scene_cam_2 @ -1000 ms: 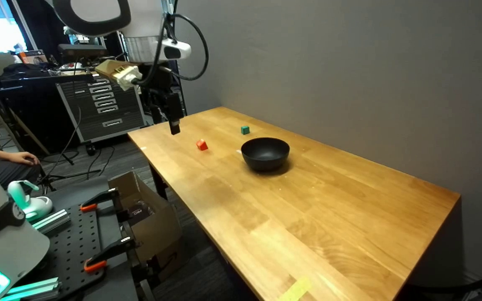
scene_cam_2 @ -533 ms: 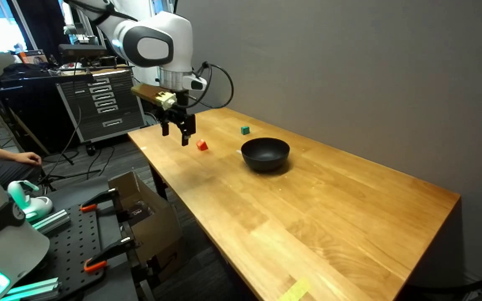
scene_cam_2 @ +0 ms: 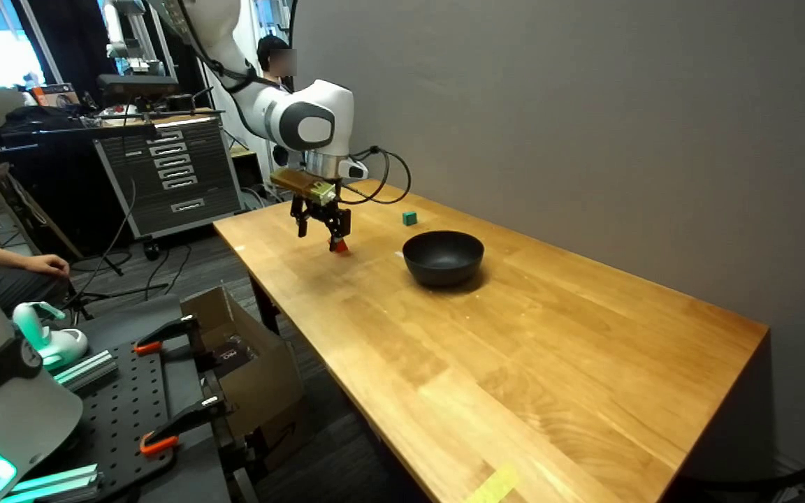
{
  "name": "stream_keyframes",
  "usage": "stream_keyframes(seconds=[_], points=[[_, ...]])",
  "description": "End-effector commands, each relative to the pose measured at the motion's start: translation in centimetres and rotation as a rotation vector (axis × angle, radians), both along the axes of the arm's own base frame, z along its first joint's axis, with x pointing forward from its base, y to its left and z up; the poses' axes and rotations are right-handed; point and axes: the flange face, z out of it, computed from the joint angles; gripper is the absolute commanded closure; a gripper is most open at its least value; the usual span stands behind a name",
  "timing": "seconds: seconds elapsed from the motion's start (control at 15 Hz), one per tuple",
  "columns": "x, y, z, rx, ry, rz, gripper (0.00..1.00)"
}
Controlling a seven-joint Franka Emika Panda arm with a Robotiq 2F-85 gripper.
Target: Pick the two blocks and put them in the bowl
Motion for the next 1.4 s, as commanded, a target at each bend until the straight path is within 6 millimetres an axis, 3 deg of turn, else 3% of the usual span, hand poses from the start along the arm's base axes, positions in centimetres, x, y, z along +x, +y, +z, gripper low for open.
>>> stream_keyframes(seconds=[0.0, 0.27, 0.53, 0.8, 1.13, 1.2, 1.27, 1.33], points=[[4.6, 3.7, -3.5, -0.06, -0.027, -0.044, 0.0], [7.0, 6.4, -5.3, -0.101, -0.059, -0.107, 0.0], [8.1, 7.6, -5.1, -0.209, -0.128, -0.165, 0.0], [7.9, 8.1, -3.9, -0.292, -0.14, -0.209, 0.0], [6.3, 7.0, -3.3, -0.397, -0.13, -0.279, 0.0], [6.1, 6.9, -3.3, -0.399, -0.121, -0.282, 0.25], [6.0, 7.0, -3.3, -0.402, -0.119, -0.284, 0.26], [5.9, 7.1, -3.2, -0.393, -0.108, -0.281, 0.34]])
